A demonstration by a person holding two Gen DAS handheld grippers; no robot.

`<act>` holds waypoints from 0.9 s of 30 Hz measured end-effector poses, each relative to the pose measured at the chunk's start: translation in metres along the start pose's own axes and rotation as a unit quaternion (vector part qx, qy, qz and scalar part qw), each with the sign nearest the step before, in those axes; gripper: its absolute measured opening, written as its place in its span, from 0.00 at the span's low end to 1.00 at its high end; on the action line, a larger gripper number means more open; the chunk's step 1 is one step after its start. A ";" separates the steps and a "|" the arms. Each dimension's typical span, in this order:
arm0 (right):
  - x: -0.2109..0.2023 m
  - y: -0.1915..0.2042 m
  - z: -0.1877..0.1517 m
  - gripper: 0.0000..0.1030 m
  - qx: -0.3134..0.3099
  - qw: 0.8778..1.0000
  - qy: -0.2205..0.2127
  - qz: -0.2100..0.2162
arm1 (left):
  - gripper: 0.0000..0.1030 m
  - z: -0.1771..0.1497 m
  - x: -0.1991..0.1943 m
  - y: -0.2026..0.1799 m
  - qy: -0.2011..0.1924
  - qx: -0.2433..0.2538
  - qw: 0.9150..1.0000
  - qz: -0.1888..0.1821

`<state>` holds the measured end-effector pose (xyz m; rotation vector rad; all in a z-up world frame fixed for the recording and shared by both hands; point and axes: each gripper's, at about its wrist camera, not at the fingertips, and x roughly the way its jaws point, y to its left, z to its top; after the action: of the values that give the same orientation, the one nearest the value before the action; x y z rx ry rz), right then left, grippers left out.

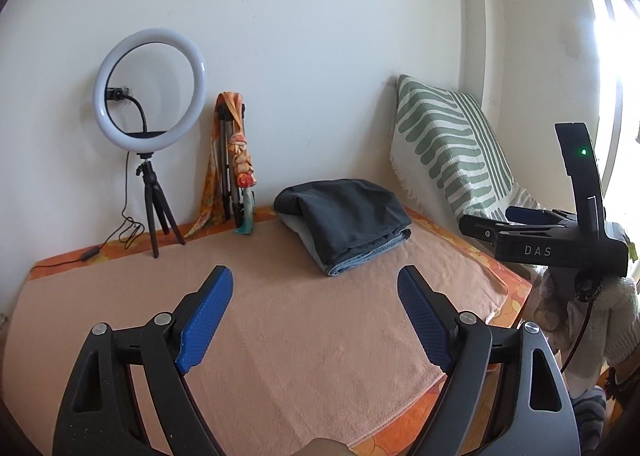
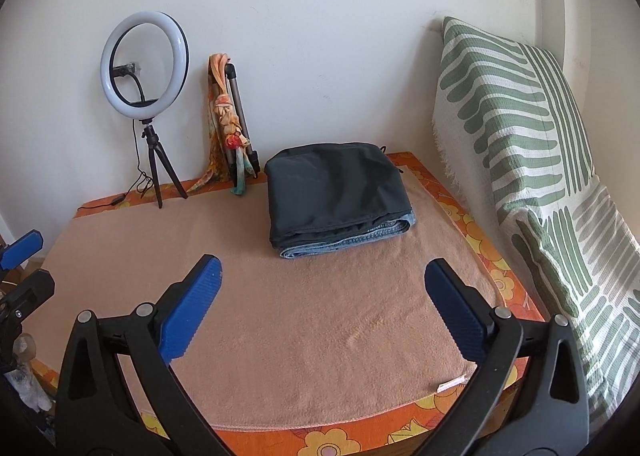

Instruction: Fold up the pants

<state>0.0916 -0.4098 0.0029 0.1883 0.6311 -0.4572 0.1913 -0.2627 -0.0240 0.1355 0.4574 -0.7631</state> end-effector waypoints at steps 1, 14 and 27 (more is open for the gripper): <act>-0.002 0.000 -0.005 1.00 0.001 1.000 -0.002 -0.004 | 0.83 -0.003 -0.001 -0.001 0.000 0.002 1.000 0.001; 0.010 -0.005 -0.042 1.00 0.032 0.999 -0.010 -0.024 | 0.99 -0.025 -0.007 -0.002 -0.018 0.014 0.999 0.030; 0.026 0.001 -0.058 1.00 0.031 0.999 -0.016 -0.040 | 0.99 -0.045 0.011 0.012 0.012 -0.004 0.999 0.034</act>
<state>0.0804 -0.4004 -0.0592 0.2154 0.5946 -0.5571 0.1910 -0.2480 -0.0693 0.1520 0.4757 -0.6936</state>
